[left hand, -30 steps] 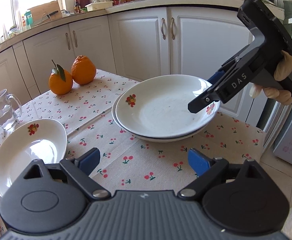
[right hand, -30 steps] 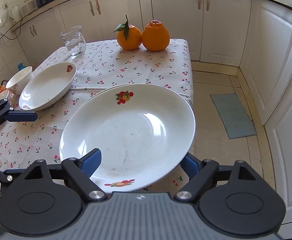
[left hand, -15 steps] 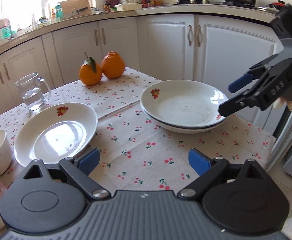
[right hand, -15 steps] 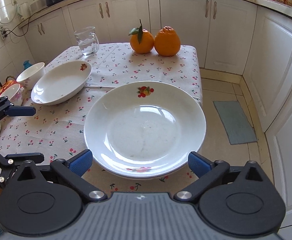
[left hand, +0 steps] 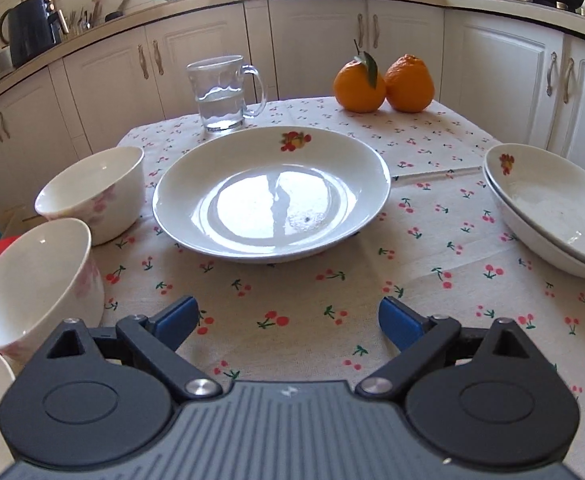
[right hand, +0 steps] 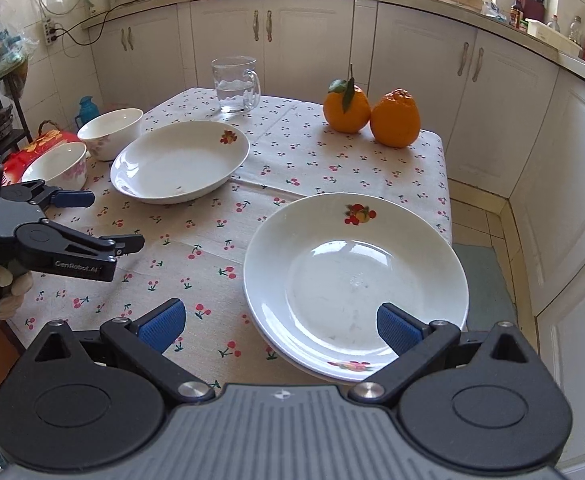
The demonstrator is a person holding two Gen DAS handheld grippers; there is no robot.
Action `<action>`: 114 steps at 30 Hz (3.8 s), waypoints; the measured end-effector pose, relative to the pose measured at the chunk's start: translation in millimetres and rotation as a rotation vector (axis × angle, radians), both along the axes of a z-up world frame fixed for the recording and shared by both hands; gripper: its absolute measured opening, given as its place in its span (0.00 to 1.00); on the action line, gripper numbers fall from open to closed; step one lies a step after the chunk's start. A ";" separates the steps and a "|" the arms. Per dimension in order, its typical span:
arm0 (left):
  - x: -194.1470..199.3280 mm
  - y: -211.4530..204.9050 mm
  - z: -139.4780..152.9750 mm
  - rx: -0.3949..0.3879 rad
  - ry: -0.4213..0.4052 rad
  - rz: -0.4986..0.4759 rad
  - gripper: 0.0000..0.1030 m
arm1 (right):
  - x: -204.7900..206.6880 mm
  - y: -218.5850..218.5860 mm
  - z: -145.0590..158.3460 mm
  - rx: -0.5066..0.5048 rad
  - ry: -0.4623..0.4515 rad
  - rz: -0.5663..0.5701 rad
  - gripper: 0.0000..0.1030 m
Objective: Organize plates and bowls
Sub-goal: 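Move the right tool to the rim of another white plate, then grasp the flowered white plate rim with the right tool and lift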
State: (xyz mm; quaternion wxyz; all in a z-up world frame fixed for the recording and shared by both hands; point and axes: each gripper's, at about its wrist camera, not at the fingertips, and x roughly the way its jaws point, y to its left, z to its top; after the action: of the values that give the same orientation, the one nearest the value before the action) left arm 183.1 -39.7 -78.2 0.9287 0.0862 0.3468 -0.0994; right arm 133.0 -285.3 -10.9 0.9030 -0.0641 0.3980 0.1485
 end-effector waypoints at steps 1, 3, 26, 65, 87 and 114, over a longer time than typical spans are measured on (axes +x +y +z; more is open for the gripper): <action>0.5 0.6 -0.8 -0.008 -0.006 0.004 0.96 | 3.7 2.9 -0.1 -0.001 0.002 0.013 1.00; 3.4 0.5 -2.0 -0.004 -0.010 0.014 0.97 | 11.0 7.6 0.5 0.002 0.007 0.035 1.00; 37.6 2.9 -2.8 -0.071 0.060 0.056 1.00 | 132.0 85.7 14.7 -0.020 0.022 0.331 1.00; 37.4 5.3 0.4 -0.060 0.010 0.037 0.88 | 317.8 148.6 -52.5 0.079 0.306 0.643 0.70; 22.9 12.9 4.3 -0.026 0.022 -0.074 0.87 | 297.1 127.0 -48.6 0.157 0.347 0.586 0.70; -47.7 14.8 36.6 0.013 0.032 -0.253 0.87 | 191.5 88.1 -14.0 0.263 0.315 0.487 0.72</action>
State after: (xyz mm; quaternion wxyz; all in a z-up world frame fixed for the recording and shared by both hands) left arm 135.4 -24.9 -41.6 0.9026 0.1336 0.3485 -0.2147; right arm 324.5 -197.2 -24.9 0.7687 -0.0163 0.4835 0.4184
